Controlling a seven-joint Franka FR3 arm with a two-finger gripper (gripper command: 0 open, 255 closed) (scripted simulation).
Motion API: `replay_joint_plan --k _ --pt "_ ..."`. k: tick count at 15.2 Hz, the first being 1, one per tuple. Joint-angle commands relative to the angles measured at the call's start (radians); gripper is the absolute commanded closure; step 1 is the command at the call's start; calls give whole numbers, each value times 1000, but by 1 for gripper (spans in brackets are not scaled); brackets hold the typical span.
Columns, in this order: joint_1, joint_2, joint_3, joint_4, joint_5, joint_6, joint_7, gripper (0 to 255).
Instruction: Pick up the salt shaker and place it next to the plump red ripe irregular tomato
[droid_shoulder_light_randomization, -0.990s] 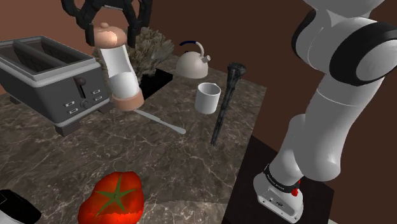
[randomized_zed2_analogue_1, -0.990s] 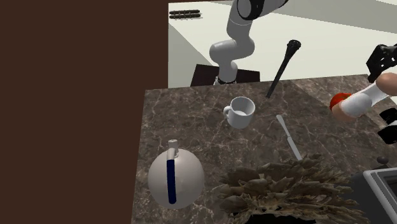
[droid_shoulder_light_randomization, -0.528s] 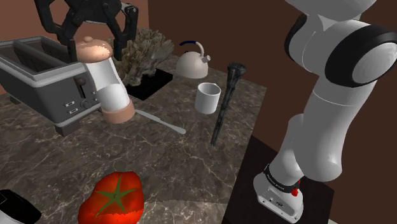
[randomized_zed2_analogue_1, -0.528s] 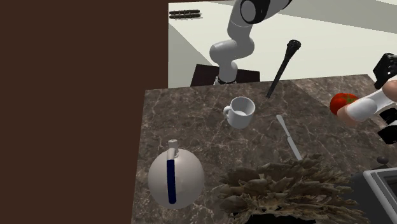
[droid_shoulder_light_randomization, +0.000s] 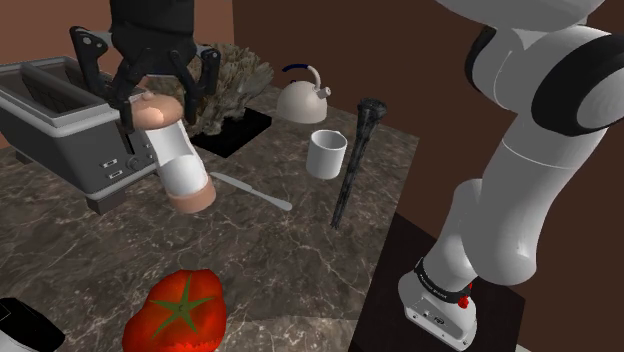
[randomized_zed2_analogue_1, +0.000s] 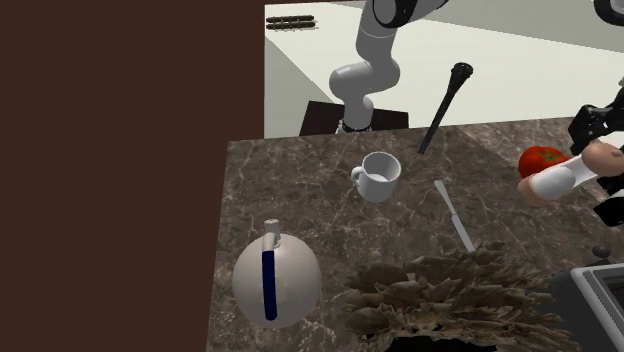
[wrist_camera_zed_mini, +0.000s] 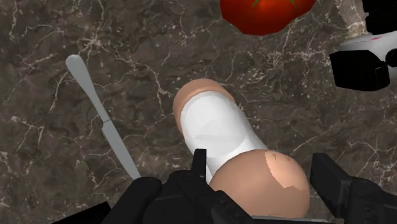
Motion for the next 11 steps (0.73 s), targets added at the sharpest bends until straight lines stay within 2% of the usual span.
replay_joint_plan --k 1,11 --pt "-3 -17 -1 -50 6 35 -4 255" --pt "-11 -62 -5 -243 23 184 -24 255"
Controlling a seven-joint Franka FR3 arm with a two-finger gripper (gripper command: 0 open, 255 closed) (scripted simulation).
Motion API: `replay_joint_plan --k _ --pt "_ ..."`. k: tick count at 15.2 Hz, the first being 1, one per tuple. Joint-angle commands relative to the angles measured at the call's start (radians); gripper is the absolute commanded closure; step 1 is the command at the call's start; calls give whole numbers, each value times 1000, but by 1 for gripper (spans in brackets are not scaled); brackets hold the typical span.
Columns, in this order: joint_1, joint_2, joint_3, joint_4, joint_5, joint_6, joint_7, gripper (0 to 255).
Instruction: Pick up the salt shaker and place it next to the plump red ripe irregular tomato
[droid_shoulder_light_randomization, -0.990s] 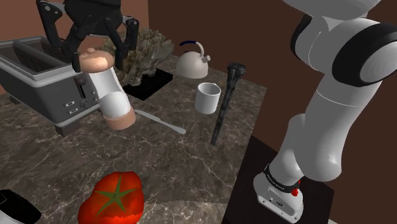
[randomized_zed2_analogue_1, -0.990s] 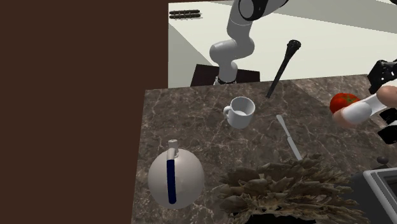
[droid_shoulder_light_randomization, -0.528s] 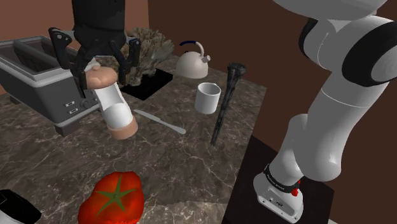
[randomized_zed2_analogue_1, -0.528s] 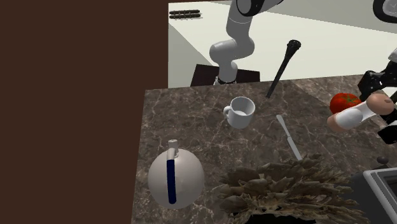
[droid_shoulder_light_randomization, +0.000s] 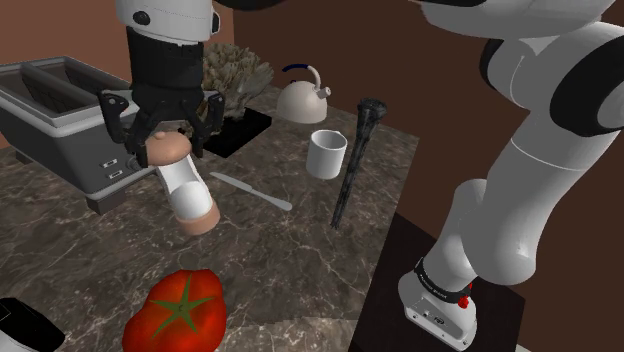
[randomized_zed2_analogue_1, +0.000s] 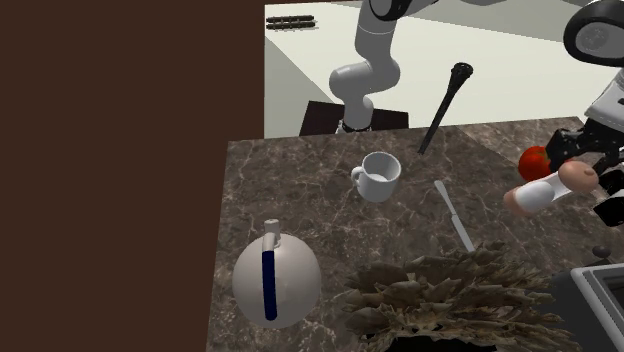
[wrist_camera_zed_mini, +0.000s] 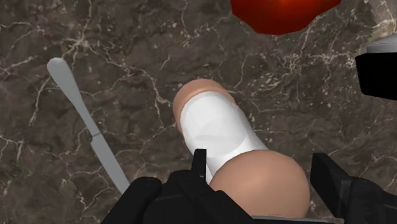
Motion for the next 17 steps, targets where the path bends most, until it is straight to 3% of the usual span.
replay_joint_plan --k 1,4,11,12,17 --pt "0 -2 0 -28 1 27 -2 255" --pt "-1 -8 0 -74 4 67 -6 255" --pt "-1 -8 0 -74 4 67 -6 255" --pt "-1 -8 0 -74 4 67 -6 0" --pt "-1 -8 0 -74 4 67 -6 0"
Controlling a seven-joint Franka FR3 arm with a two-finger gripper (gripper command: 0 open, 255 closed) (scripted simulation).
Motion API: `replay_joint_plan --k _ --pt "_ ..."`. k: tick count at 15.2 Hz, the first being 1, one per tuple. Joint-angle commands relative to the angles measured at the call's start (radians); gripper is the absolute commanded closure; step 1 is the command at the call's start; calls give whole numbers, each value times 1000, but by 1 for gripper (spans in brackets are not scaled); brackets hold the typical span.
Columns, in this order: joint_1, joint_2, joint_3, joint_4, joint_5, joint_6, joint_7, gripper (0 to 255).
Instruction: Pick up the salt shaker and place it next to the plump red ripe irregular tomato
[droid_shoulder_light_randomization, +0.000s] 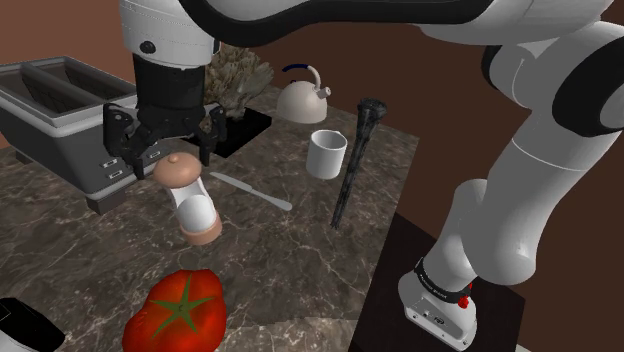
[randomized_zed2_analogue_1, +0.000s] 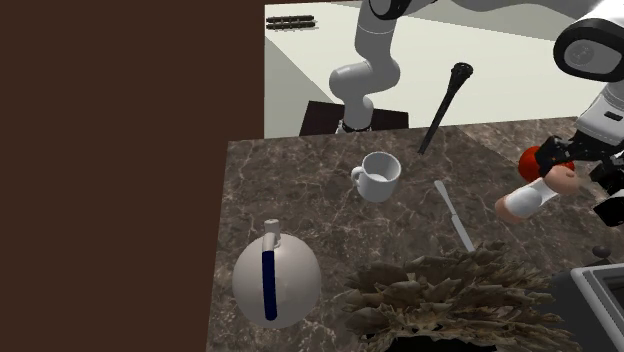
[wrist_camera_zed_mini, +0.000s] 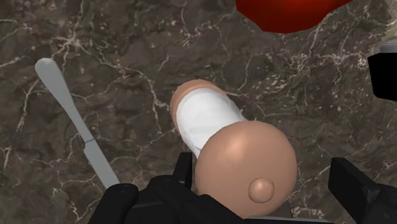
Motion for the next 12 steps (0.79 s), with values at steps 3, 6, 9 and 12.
replay_joint_plan --k 3,6,9,12 --pt "-3 1 -3 102 -1 -101 2 0" --pt "-4 4 -3 132 -2 -128 2 0" --pt "-4 4 -3 132 -2 -129 2 0" --pt "-4 4 -3 132 -2 -129 2 0"
